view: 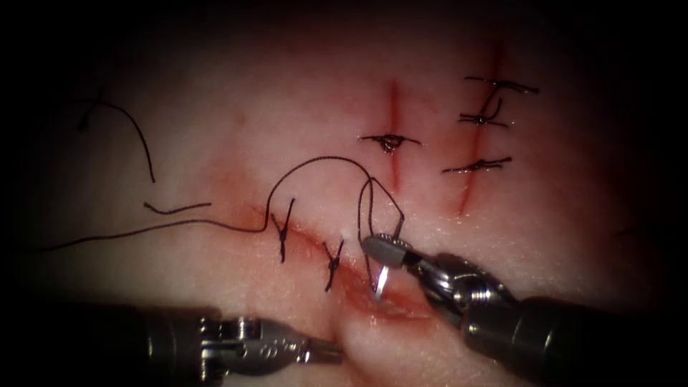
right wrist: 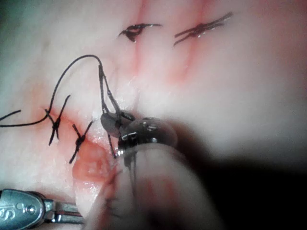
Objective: Wound Closure
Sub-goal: With the right needle driver throw the needle through the bottom of the wound.
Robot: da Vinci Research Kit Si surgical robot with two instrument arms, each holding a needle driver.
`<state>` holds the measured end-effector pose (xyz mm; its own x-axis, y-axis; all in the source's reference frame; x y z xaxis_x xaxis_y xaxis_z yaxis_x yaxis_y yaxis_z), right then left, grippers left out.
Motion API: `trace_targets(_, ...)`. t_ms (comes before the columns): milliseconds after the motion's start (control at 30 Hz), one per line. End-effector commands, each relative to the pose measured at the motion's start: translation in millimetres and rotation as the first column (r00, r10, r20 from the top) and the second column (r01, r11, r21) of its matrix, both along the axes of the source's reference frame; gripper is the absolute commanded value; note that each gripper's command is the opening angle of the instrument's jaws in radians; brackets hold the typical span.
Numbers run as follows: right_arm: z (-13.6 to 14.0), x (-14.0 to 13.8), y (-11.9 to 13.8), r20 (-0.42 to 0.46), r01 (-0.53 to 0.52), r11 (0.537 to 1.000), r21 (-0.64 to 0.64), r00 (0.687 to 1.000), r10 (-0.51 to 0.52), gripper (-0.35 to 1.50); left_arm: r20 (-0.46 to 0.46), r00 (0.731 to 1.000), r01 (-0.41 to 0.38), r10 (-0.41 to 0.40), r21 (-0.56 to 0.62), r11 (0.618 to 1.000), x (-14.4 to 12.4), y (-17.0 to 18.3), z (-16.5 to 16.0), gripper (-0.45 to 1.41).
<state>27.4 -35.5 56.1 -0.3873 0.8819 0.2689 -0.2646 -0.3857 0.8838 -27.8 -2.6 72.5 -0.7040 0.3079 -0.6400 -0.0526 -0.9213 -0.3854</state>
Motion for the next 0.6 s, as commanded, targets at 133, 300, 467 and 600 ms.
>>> trace_targets(133,-0.1,1.2,-0.2,-0.049,0.011,0.998,0.065,0.999,-0.008,-0.35,0.000,1.000,-0.001,0.001,0.002,1.000,-0.5,-0.3,0.6,-0.15)
trace_targets(300,-0.5,1.3,-0.5,-0.078,0.006,0.992,0.127,0.997,0.004,-0.35,0.000,1.000,-0.001,0.001,0.002,1.000,-0.5,-0.3,0.6,-0.16)
trace_targets(467,-1.0,1.5,-0.9,-0.103,0.010,0.988,0.157,0.995,0.006,-0.35,0.000,1.000,-0.001,0.001,0.002,1.000,-0.5,-0.3,0.7,-0.16)
trace_targets(600,-1.9,0.9,-0.5,-0.042,-0.008,0.995,0.104,0.999,0.012,-0.35,0.000,1.000,-0.001,0.001,0.002,1.000,-0.4,-0.3,0.7,-0.16)
